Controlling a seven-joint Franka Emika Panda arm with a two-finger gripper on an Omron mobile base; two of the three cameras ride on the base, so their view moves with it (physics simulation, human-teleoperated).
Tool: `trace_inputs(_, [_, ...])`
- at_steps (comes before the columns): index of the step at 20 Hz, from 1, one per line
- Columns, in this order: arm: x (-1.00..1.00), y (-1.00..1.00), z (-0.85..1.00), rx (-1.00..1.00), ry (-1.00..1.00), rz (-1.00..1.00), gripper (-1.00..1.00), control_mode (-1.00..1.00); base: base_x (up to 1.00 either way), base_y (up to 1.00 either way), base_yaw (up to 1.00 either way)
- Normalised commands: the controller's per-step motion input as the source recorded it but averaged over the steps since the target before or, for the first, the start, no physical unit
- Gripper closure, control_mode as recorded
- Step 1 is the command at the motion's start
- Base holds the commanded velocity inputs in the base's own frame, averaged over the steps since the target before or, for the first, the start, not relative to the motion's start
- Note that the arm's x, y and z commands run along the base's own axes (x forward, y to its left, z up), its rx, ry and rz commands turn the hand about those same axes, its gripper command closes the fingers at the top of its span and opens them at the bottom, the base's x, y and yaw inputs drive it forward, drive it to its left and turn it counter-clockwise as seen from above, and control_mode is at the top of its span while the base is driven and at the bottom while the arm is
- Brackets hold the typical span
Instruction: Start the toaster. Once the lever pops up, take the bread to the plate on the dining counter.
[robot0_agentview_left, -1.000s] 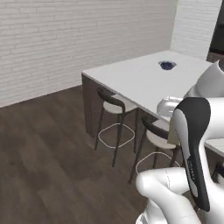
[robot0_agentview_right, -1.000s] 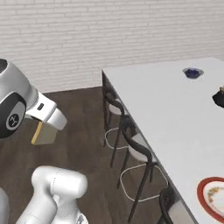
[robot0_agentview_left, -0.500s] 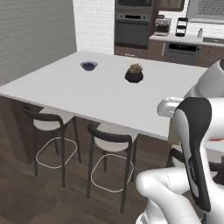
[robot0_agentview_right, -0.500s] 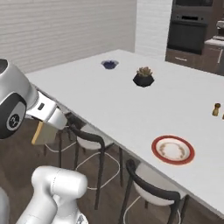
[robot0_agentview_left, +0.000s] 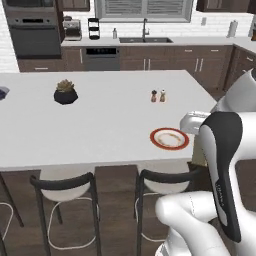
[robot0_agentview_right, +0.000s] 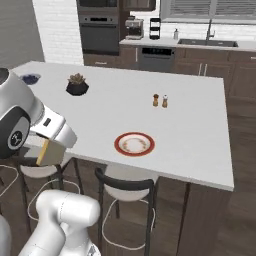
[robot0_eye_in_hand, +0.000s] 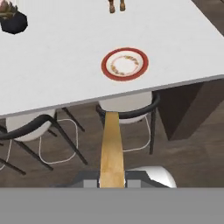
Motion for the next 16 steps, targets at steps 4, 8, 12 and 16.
trace_inputs(4, [0.0,0.0,0.0,0.0,0.0,0.0,1.0,1.0,0.63,0.0,-0.51])
trace_inputs(8, [0.0,0.0,0.0,0.0,0.0,0.0,1.0,1.0,0.89,0.0,-0.26])
trace_inputs(12, [0.0,0.0,0.0,0.0,0.0,0.0,1.0,1.0,1.0,0.0,-0.08])
trace_inputs(16, [0.41,-0.03,0.0,0.08,0.0,0.05,1.0,-1.0,0.46,0.0,0.01])
